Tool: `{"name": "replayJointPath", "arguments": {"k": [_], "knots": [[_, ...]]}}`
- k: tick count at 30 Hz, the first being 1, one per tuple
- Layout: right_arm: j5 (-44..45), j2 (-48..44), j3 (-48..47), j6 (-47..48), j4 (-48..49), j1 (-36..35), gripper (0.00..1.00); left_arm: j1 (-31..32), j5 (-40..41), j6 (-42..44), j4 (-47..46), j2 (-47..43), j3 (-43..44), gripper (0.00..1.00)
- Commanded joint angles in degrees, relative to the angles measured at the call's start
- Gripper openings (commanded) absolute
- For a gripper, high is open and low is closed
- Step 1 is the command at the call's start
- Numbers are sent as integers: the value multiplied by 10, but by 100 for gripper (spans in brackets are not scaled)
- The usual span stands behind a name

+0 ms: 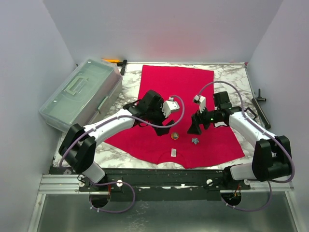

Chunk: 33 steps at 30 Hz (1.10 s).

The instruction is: Remove the brooch from the garment

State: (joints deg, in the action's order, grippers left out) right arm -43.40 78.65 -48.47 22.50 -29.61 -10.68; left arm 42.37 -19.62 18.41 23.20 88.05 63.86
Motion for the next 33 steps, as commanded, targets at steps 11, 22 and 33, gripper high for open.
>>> {"name": "replayJointPath", "arguments": {"k": [11,22,33], "knots": [[-2,17,40,-8,116,-88,66,-74,-349,-376,-144,136,-14,80],[39,-27,112,43,201,-101,49,-109,-363,-591,-336,197,-74,64],[59,15,127,68,237,-112,34,-110,-333,-629,-374,237,-94,51]]}}
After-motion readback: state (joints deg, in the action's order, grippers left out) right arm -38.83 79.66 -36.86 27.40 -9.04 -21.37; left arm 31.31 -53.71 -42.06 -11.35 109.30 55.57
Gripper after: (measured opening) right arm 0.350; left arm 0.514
